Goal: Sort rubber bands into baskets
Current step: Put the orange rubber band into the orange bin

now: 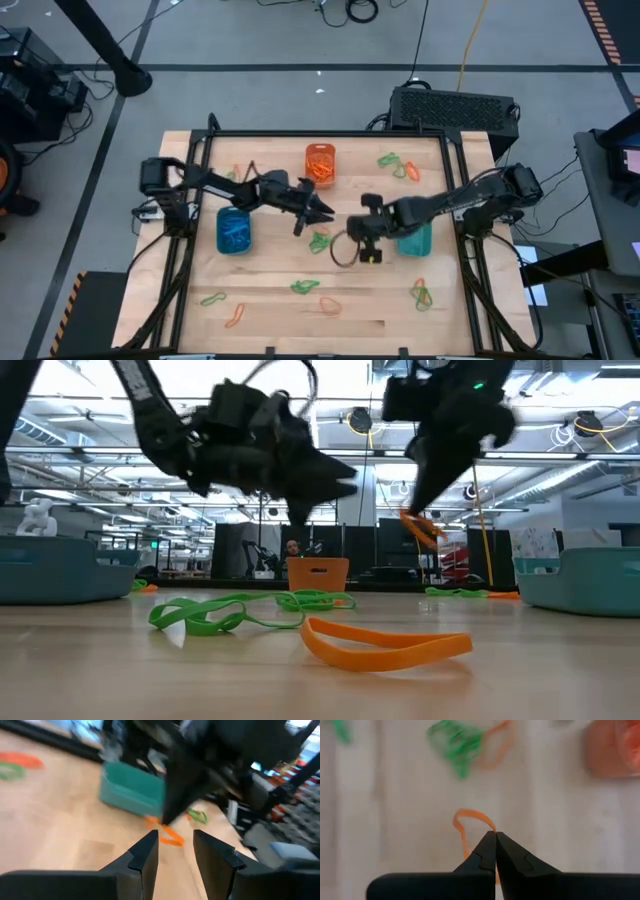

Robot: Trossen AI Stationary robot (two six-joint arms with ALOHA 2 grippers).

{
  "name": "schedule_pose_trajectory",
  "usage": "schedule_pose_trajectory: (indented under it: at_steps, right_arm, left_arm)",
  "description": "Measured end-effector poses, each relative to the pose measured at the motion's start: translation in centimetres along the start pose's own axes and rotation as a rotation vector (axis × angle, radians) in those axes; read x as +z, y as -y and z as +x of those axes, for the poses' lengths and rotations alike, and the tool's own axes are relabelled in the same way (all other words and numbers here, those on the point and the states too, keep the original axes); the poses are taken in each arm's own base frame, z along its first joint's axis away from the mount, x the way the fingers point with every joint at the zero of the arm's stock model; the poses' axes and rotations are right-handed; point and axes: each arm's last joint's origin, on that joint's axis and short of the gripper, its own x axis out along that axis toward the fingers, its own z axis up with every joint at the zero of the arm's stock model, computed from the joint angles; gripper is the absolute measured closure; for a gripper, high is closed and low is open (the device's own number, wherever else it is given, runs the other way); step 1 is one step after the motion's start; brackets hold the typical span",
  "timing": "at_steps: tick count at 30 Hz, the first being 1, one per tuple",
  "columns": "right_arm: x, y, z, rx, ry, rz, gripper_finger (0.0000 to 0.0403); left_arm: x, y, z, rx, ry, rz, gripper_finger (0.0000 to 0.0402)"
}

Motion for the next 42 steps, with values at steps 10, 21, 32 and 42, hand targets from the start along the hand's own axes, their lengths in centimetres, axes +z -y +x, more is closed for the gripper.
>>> schedule_pose_trajectory:
  at_steps: [10,21,32,42]
  right_arm:
    - [1.0,4.0,0.8,-0.051,0.039,0.075,0.0403]
    - [1.0,4.7,0.9,-0.019,0.036,0.085,0.0402]
    - [1.1,4.7,0.9,-0.006,0.039,0.101,0.0402]
    - [1.1,4.7,0.9,-0.006,0.045,0.092,0.0397]
  left_arm:
    - [-1.6,-2.4,3.7,-0.029,-0.064,-0.071,0.0272]
    - [-1.5,-2.9,4.1,0.038,-0.04,-0.036,0.0272]
    - [-1.7,-3.1,4.1,0.082,-0.048,0.008,0.0273]
    - [-1.8,-3.1,4.1,0.084,-0.063,0.074,0.039]
